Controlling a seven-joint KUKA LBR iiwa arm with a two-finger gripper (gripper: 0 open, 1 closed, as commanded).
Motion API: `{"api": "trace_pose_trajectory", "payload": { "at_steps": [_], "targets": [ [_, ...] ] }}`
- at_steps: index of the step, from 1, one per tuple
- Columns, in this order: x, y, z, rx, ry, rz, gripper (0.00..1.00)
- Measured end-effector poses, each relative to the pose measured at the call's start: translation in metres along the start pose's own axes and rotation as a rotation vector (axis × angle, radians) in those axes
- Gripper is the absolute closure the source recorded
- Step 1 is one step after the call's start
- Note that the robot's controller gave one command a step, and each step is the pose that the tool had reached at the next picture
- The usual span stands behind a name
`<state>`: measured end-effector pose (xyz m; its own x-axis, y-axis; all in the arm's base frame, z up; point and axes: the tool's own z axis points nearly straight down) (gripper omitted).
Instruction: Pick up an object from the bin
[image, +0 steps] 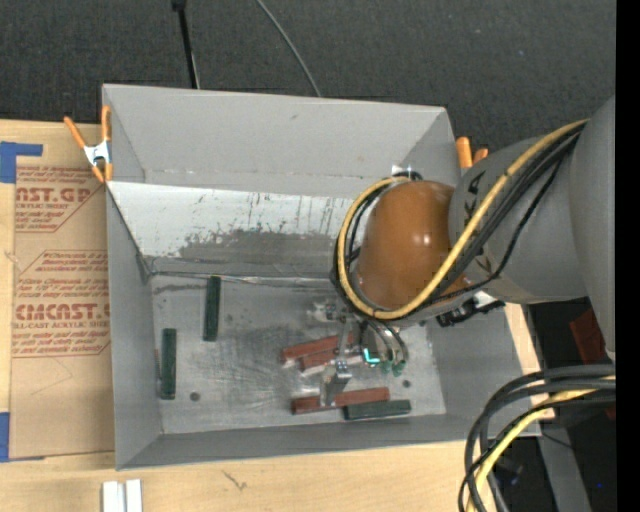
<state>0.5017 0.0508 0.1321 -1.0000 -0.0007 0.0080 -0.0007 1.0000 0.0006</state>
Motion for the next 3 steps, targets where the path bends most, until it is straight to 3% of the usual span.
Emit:
{"api": "trace_pose_trajectory", "payload": {
  "at_steps": [1, 2, 3],
  "targets": [
    [-0.002, 0.0, -0.004, 0.0, -0.008, 0.001, 0.0],
    [-0.011, -0.025, 0.04, -0.002, -0.013, 0.105, 0.0],
    [-0.017, -0.024, 0.057, 0.002, 0.016, 0.108, 0.0]
  ]
}}
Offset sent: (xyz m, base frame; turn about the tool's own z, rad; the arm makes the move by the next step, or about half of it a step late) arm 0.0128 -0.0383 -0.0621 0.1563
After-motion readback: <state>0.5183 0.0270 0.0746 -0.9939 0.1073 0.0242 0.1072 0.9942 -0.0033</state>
